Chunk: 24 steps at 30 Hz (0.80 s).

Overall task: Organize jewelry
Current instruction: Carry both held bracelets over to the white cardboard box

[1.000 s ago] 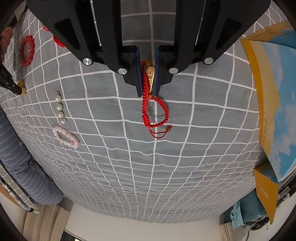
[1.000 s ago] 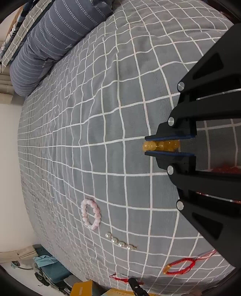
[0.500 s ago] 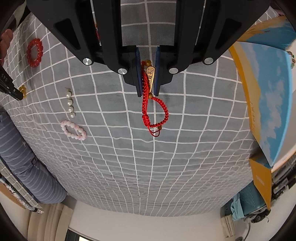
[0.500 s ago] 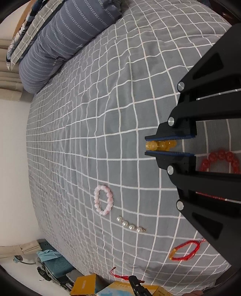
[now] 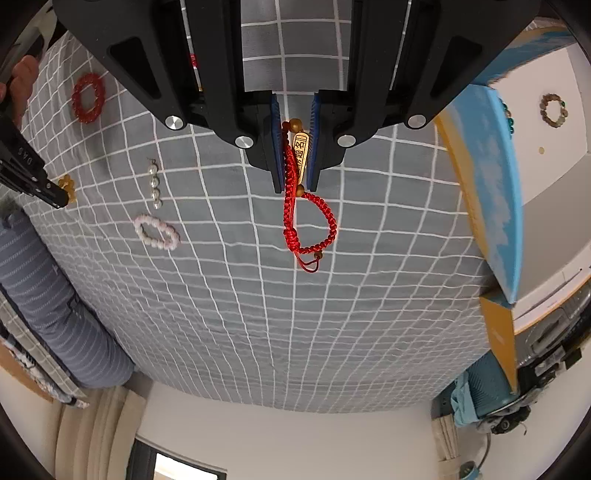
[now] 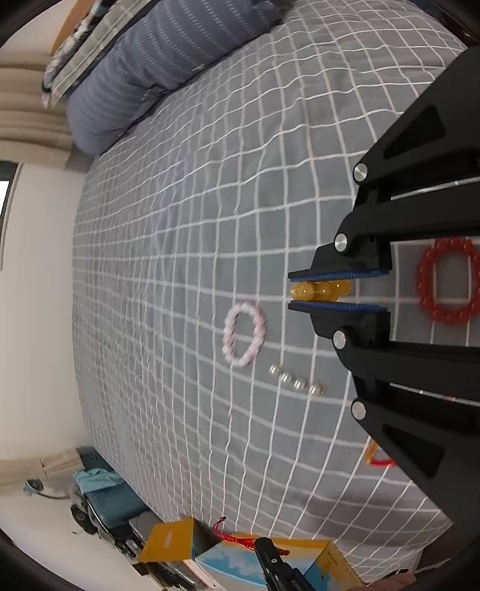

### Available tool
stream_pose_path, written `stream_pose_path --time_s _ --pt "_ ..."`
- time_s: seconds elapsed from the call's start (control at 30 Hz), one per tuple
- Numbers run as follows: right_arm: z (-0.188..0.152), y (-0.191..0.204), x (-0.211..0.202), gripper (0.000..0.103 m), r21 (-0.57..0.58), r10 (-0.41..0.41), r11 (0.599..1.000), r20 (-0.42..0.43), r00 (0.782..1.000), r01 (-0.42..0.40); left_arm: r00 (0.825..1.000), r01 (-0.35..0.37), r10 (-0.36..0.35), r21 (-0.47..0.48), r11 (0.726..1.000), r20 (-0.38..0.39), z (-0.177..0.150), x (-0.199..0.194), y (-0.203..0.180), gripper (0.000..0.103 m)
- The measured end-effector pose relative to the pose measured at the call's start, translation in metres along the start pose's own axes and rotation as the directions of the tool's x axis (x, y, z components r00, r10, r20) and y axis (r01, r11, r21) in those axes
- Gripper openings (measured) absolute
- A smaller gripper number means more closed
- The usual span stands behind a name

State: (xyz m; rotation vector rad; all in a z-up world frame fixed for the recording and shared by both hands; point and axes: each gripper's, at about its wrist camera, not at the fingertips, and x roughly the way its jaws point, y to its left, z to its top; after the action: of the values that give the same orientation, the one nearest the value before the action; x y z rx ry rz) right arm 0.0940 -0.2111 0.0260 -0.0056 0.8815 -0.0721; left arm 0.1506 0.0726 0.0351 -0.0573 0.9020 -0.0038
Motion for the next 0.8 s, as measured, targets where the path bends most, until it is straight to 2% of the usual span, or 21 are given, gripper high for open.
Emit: stream_pose_path --time_s 0.37,0.8 --pt "0.029 0.061 -0.018 0.009 -0.061 0.063 0.996 0.041 0.997 -0.061 0.998 -0.015 0.017 -0.03 0.999 0.053 0.007 -0.038 0.029 0.012" --pt "0.053 0.153 -0.028 0.009 -0.145 0.157 0.978 0.058 0.986 -0.147 0.995 -0.06 0.067 -0.095 0.994 0.072 0.0 -0.07 0.093 0.012"
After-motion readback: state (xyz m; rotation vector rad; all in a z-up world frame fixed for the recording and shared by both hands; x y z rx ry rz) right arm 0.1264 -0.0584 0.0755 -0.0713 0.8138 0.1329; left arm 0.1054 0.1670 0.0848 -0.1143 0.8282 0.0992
